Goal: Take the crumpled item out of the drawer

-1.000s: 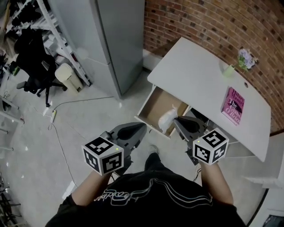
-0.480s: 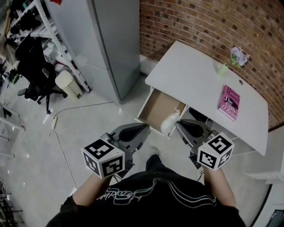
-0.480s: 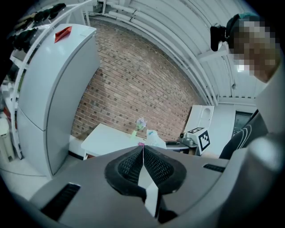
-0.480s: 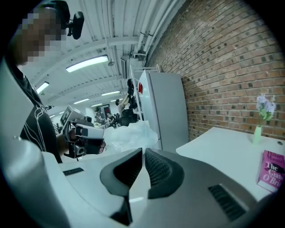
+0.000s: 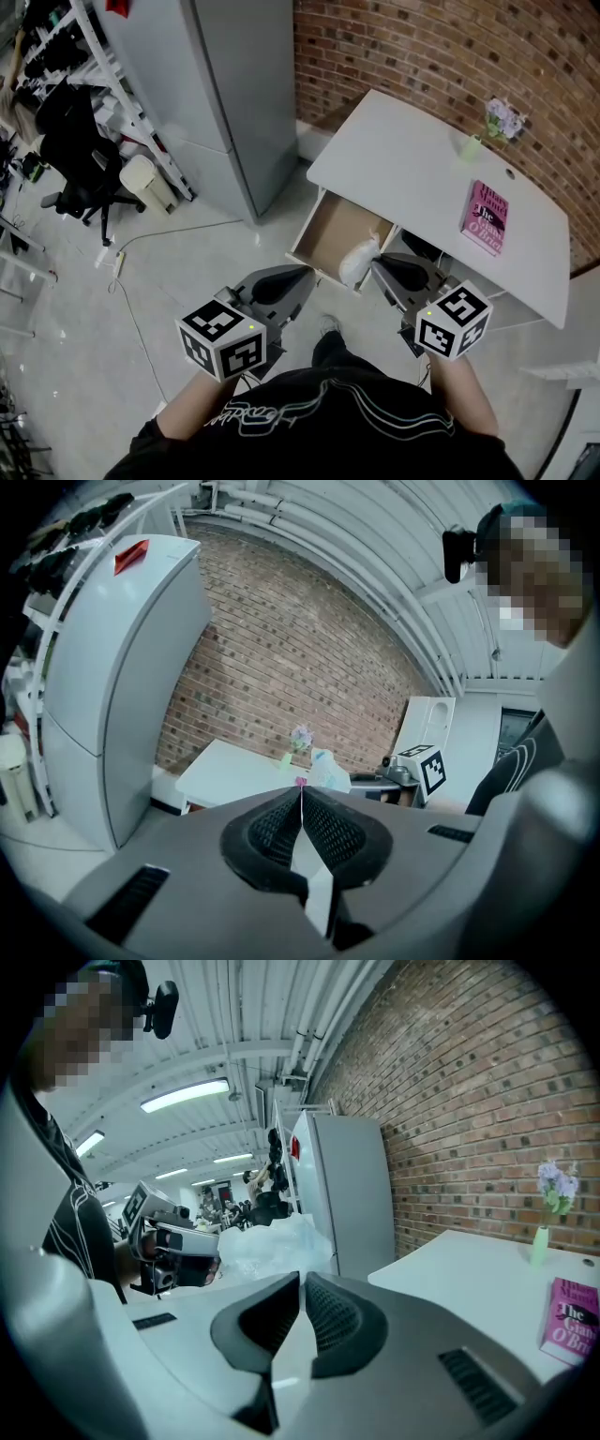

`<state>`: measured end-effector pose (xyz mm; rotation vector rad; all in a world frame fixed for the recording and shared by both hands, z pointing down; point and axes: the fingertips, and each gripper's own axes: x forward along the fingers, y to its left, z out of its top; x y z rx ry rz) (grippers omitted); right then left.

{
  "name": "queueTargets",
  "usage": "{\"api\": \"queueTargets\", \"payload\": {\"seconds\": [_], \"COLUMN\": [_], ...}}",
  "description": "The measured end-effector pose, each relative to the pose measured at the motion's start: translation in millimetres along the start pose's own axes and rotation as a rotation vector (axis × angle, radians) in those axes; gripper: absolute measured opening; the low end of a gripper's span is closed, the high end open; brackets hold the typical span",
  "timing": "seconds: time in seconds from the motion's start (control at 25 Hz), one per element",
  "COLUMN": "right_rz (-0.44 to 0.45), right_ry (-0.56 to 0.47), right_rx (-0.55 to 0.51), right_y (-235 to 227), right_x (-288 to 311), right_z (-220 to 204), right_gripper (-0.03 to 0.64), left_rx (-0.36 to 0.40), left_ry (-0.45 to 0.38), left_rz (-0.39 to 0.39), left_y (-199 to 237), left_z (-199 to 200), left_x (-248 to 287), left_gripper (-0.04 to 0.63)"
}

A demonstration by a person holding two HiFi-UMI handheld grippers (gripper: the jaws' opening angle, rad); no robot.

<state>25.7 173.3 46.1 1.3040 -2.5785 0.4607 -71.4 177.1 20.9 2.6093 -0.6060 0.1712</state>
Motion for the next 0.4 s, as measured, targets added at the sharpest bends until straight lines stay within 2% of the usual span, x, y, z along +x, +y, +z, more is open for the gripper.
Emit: {"api": "queueTargets", "payload": {"seconds": [0.4], "right_rz": [-0.028], "right_ry": [0.014], "right_rx": [0.002], "right_y": [-3.3], "right_x": [4.9], "right_z": [-11.4], "right_gripper": [0.052], "left_rx": [0.000], "left_ry": [-0.001], "left_rz": [0.009], "left_y": [8.4], "left_z": [-7.6], "left_x": [5.6], "left_gripper": [0.023]}}
